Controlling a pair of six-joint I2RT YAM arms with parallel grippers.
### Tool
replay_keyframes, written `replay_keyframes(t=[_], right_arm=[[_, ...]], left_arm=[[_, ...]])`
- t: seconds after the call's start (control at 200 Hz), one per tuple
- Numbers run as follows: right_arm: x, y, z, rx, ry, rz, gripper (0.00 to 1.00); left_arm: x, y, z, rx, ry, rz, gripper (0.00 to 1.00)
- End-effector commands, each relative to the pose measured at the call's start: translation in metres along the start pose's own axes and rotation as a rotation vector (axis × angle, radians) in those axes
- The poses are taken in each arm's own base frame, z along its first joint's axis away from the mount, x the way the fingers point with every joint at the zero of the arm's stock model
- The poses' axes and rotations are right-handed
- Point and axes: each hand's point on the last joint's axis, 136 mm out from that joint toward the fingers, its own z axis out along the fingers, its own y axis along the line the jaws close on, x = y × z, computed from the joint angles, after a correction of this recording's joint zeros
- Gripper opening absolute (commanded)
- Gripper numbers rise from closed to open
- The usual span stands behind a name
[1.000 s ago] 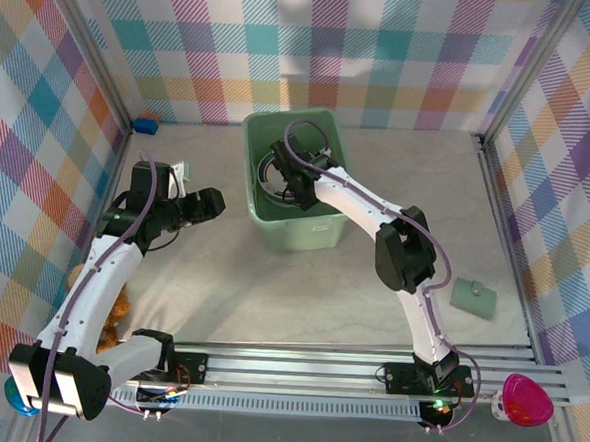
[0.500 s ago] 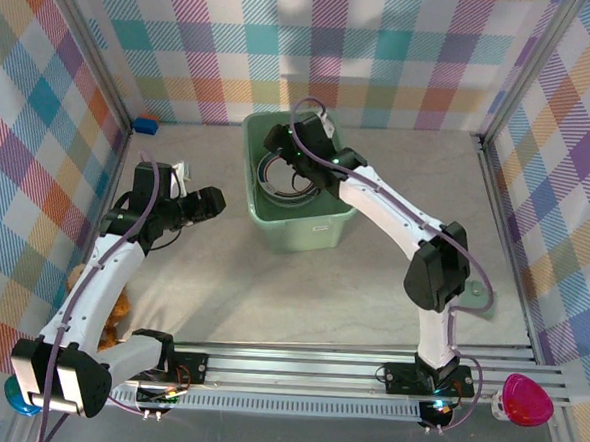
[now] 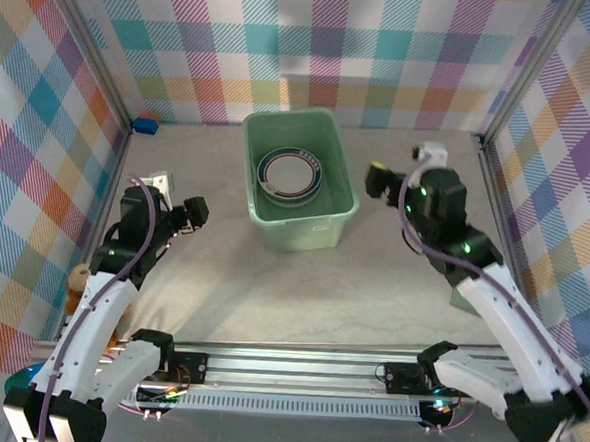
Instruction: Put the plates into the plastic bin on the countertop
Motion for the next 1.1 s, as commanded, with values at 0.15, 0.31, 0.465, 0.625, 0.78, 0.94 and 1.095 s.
replay_keyframes(t=[0.15,0.31,0.465,0.625,0.78,0.94,1.095], right_arm=[[0.138,-0.099,0.062,0.229,0.143,-0.145,0.99],[0.156,-0.125,0.076,0.284,0.049,-0.073,0.99],[0.162,-0.118,0.098,0.17,0.027,-0.072,0.99],[0.161,-0.098,0.103,0.04,0.002,-0.189,0.99],[0.171,-0.112,0.116,0.053,-0.027,-0.169,0.99],[0.181,-0.117,0.128,0.009,0.038,-0.126,0.99],[0.181,-0.121,0.13,0.023,0.053,-0.106,0.99]], left_arm=[[0.034,0.063,0.046,-0.255,-0.136,0.142,0.85],[0.031,0.059,0.067,-0.219,-0.247,0.182,0.86],[0.052,0.063,0.093,-0.198,-0.259,0.153,0.87],[0.047,0.054,0.118,-0.165,-0.227,0.164,0.87],[0.056,0.047,0.139,-0.112,-0.225,0.232,0.87],[0.063,0.054,0.153,-0.143,-0.192,0.229,0.87],[0.063,0.053,0.156,-0.131,-0.182,0.226,0.9]])
